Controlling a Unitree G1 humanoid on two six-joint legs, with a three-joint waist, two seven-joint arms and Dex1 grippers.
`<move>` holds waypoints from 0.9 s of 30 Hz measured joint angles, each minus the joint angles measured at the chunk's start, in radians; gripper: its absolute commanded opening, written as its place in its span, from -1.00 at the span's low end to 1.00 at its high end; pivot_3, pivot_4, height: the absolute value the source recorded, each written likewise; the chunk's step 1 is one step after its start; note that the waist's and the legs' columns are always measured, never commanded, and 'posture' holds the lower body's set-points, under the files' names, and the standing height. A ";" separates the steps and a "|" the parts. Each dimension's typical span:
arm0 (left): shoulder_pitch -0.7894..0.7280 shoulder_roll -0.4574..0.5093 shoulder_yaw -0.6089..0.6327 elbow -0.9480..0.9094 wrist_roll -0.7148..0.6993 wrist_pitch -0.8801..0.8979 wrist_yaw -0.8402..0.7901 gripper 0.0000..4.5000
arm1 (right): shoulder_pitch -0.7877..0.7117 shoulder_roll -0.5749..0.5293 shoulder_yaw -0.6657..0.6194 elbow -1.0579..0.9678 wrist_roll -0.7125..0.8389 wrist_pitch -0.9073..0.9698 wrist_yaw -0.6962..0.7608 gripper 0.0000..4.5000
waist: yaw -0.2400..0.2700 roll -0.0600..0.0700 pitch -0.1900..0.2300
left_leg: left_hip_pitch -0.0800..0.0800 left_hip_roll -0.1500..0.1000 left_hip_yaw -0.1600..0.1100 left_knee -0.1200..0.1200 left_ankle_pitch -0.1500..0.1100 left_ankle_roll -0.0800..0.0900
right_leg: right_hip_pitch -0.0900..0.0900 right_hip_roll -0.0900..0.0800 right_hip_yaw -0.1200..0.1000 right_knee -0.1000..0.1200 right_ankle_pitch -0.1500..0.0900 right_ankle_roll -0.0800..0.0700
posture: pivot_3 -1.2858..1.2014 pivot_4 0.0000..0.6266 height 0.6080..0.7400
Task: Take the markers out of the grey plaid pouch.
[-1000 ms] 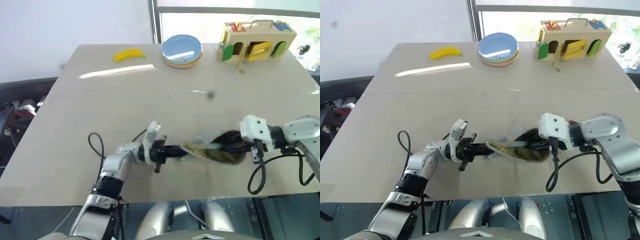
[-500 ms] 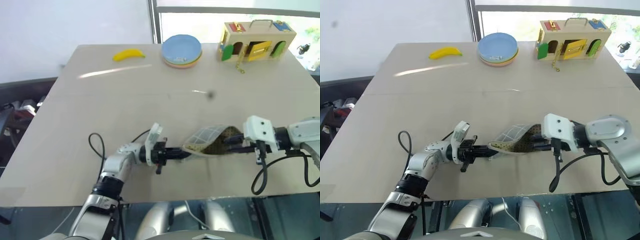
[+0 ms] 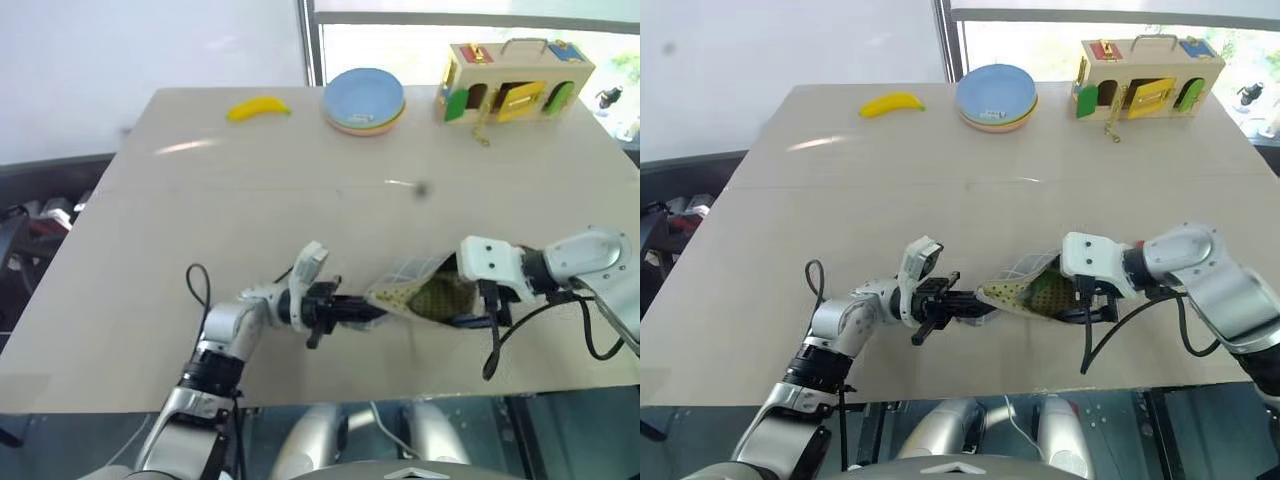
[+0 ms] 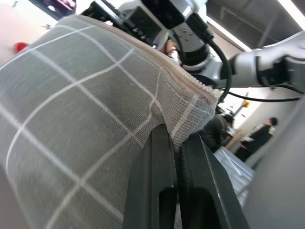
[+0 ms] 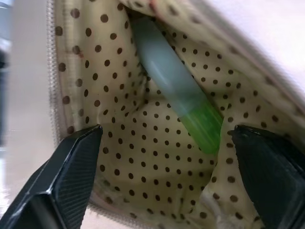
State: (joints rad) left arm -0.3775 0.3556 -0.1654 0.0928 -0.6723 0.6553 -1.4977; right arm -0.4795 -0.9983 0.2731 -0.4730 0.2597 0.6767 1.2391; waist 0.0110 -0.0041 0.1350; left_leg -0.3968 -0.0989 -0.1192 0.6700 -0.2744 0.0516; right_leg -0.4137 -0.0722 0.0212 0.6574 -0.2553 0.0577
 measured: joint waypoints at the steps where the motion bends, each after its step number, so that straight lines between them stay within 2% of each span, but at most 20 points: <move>1: 0.000 0.001 0.000 -0.005 -0.002 0.005 -0.003 -1.00 | -0.006 0.000 0.004 -0.005 0.001 0.008 0.000 0.99 | 0.000 0.000 0.000 | 0.000 0.000 0.000 0.000 0.000 0.000 | 0.000 0.000 0.000 0.000 0.000 0.000 | 0.03 -0.52 1.00; 9: 0.004 0.009 -0.003 -0.005 -0.016 0.025 -0.015 -1.00 | -0.073 0.060 0.145 0.004 -0.055 0.016 0.008 0.99 | 0.001 0.000 0.000 | 0.000 0.000 0.000 0.000 0.000 0.000 | 0.000 0.000 0.000 0.000 0.000 0.000 | 0.03 -0.52 1.00; 15: 0.009 0.013 -0.006 0.015 -0.014 0.025 -0.021 -1.00 | -0.111 0.196 0.253 0.123 -0.160 -0.071 -0.025 0.99 | -0.002 0.000 0.000 | 0.001 0.000 0.000 0.000 0.000 0.000 | 0.000 0.000 0.000 0.001 0.000 0.000 | 0.03 -0.52 1.00; 20: 0.009 0.009 -0.009 0.032 0.001 0.014 -0.021 -1.00 | -0.121 0.235 0.290 0.206 -0.229 -0.156 -0.037 0.99 | -0.002 -0.001 0.000 | 0.002 0.000 0.000 0.001 0.000 0.000 | 0.000 0.000 0.000 0.001 0.000 0.000 | 0.03 -0.52 1.00; 27: 0.010 -0.004 -0.001 0.038 0.007 -0.006 -0.002 -1.00 | -0.124 0.283 0.281 0.254 -0.259 -0.164 -0.048 0.99 | -0.004 -0.001 -0.001 | 0.005 0.000 0.001 0.001 0.000 -0.001 | 0.003 0.001 0.001 0.003 0.000 0.000 | 0.03 -0.52 1.00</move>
State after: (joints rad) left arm -0.3679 0.3512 -0.1662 0.1303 -0.6654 0.6495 -1.5000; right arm -0.6037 -0.7156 0.5544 -0.2193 0.0003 0.5131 1.1911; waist 0.0066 -0.0050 0.1341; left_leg -0.3916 -0.0991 -0.1187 0.6708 -0.2740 0.0509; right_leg -0.4110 -0.0717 0.0219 0.6602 -0.2553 0.0576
